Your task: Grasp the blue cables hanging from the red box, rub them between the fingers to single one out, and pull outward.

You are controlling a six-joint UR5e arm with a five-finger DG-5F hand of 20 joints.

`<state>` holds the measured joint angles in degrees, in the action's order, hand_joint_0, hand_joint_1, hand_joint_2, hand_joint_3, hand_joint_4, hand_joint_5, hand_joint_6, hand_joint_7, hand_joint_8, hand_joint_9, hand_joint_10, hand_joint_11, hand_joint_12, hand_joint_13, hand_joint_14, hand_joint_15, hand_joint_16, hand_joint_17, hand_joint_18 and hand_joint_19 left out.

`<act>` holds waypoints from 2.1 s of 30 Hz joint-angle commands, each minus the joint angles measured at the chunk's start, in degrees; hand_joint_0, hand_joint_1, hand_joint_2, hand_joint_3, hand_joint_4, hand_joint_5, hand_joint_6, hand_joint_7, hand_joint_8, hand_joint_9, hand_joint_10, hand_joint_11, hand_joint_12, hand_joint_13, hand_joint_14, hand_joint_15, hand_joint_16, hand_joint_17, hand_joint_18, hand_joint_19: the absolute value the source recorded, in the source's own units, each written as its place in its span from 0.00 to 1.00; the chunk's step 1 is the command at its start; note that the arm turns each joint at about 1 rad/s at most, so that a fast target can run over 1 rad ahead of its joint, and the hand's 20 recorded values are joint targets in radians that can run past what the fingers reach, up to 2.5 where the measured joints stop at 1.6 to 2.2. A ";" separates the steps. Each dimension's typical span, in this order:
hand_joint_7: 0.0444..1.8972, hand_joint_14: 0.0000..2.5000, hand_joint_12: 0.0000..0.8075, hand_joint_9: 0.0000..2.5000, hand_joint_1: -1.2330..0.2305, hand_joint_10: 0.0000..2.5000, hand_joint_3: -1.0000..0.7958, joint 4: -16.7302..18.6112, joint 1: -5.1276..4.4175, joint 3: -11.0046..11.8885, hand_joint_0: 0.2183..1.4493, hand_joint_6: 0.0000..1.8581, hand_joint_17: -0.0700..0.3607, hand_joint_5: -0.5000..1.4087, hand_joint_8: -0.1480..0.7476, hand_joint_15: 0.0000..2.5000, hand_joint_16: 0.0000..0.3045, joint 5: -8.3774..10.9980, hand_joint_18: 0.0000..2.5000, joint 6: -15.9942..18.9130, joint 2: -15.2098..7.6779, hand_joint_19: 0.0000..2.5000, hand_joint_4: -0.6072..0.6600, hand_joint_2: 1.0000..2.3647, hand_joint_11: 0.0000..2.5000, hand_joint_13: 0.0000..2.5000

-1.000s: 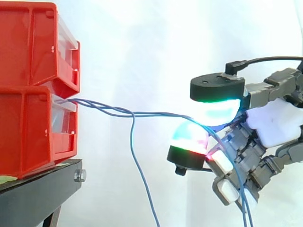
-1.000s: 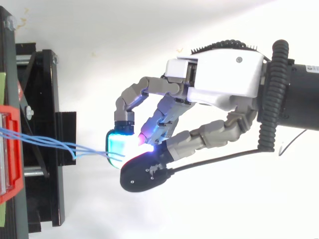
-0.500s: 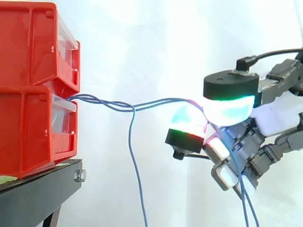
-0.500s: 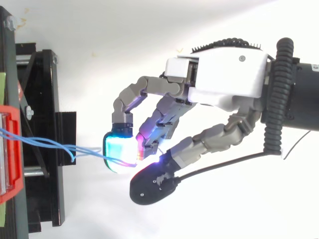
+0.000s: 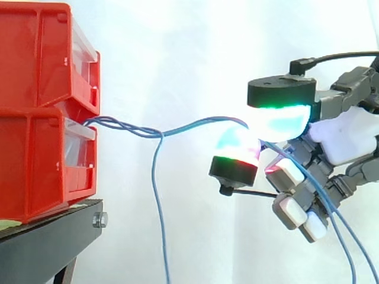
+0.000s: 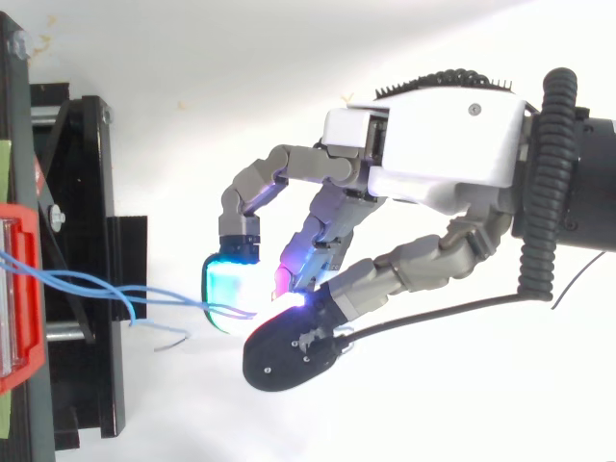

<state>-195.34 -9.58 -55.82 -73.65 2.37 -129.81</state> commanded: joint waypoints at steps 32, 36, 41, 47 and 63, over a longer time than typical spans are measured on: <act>0.56 0.01 0.48 0.48 0.56 0.01 0.28 0.14 0.44 0.63 0.23 0.45 0.44 0.20 0.49 0.25 0.17 0.00 0.34 0.00 0.00 0.25 0.54 0.00 0.26 0.41; 0.55 0.01 0.49 0.48 0.52 0.01 0.28 0.23 0.71 0.72 0.21 0.45 0.45 0.20 0.50 0.25 0.18 -0.09 0.35 0.00 0.00 0.25 0.54 0.00 0.25 0.41; 0.56 0.01 0.48 0.48 0.45 0.01 0.28 0.05 0.71 0.63 0.22 0.45 0.44 0.20 0.49 0.25 0.17 -0.09 0.34 -0.09 0.00 0.25 0.54 0.00 0.26 0.40; 0.56 0.01 0.46 0.47 0.39 0.01 0.28 0.14 0.71 0.54 0.24 0.45 0.43 0.20 0.48 0.25 0.17 -0.09 0.34 -0.09 -0.09 0.25 0.54 0.00 0.26 0.40; 0.49 0.01 0.42 0.36 0.20 0.01 0.35 0.05 0.80 0.45 0.38 0.50 0.40 0.16 0.42 0.25 0.15 -0.09 0.30 -0.09 -0.09 0.22 0.50 0.01 0.27 0.34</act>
<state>-195.22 -8.81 -55.33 -73.74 2.28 -129.88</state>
